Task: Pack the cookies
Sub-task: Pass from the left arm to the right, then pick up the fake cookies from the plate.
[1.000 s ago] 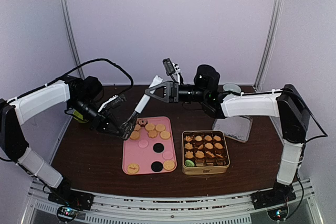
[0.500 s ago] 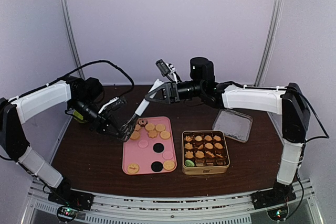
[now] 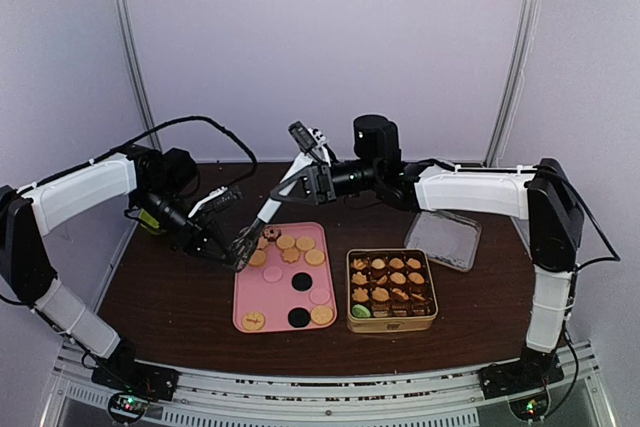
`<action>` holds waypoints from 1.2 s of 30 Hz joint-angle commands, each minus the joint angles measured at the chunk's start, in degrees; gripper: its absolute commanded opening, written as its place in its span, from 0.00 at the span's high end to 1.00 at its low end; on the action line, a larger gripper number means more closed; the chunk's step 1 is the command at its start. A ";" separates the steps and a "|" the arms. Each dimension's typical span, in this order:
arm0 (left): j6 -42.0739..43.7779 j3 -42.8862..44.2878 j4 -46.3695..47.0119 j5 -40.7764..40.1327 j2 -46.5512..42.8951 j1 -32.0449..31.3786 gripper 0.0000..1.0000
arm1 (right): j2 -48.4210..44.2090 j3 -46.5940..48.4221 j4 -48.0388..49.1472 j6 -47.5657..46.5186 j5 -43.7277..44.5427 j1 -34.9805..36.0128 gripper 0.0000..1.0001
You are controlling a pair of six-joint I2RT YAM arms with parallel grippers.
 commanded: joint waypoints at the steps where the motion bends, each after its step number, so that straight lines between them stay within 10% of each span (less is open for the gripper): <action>1: 1.34 2.44 -0.09 0.83 0.32 -0.26 1.00 | 0.34 -2.23 6.50 3.18 0.84 1.54 0.53; 11: 1.15 4.82 -1.37 -3.20 1.01 -0.26 0.88 | -5.18 -7.16 5.59 -1.37 6.92 1.64 0.62; 18: -2.50 4.92 1.68 -9.96 -0.22 -0.21 0.46 | -8.91 -8.49 1.14 -7.80 13.96 1.64 0.66; 22: -5.10 5.05 3.61 -14.34 -1.12 -0.10 0.04 | -9.96 -9.11 -0.25 -10.04 17.28 1.64 0.66; 36: -8.22 5.50 2.75 -22.83 -4.41 10.12 0.02 | -9.35 -8.97 -6.92 -17.53 29.69 3.10 0.66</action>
